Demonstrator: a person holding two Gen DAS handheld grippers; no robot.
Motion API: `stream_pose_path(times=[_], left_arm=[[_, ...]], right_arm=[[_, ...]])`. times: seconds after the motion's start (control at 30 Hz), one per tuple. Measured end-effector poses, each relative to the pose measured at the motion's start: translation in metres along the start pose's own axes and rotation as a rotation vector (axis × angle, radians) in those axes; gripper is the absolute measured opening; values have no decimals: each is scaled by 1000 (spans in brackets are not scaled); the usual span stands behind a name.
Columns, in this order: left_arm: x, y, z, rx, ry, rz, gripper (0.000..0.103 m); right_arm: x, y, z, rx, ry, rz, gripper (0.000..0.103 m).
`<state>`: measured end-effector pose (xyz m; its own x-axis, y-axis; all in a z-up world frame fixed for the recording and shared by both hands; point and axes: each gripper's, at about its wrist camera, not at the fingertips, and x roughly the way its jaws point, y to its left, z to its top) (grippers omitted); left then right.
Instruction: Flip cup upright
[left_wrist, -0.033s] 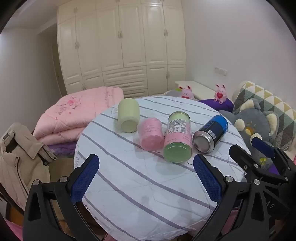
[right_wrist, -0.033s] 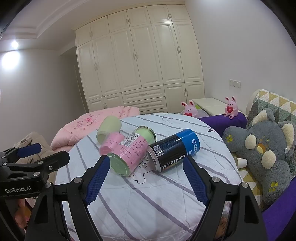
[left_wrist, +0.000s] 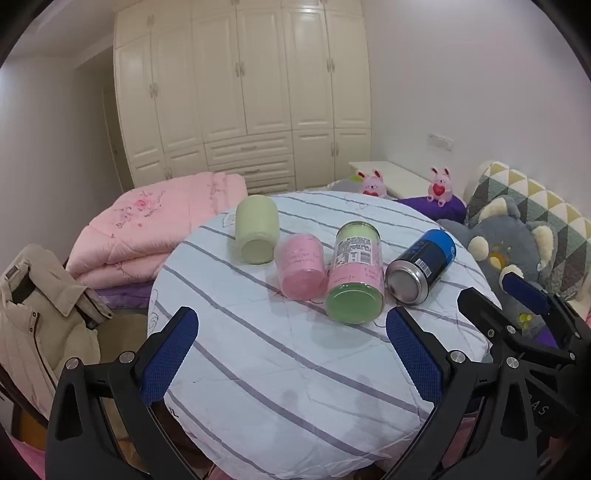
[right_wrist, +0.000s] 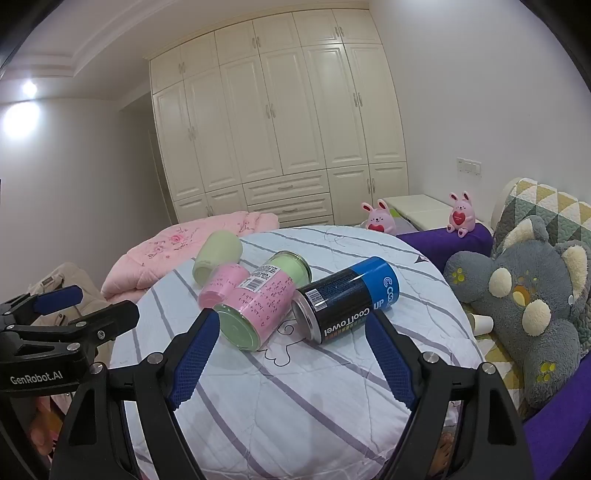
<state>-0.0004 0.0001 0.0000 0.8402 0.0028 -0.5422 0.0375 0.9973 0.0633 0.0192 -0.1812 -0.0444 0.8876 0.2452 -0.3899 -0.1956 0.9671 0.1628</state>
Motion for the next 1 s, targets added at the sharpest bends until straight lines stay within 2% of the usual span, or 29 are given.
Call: stream_pose_path(times=[0.4, 0.57, 0.87, 1.0], left_arm=[[7, 5, -5, -15, 37, -20, 103], [11, 13, 6, -6, 50, -28, 103], [20, 32, 26, -16, 52, -37, 103], [37, 37, 34, -28, 103, -36, 103]], right_arm=[[4, 0, 1, 16, 7, -4, 83], [5, 0, 3, 27, -12, -6, 83], [12, 1, 19, -6, 1, 66, 83], [20, 4, 18, -3, 27, 107, 83]])
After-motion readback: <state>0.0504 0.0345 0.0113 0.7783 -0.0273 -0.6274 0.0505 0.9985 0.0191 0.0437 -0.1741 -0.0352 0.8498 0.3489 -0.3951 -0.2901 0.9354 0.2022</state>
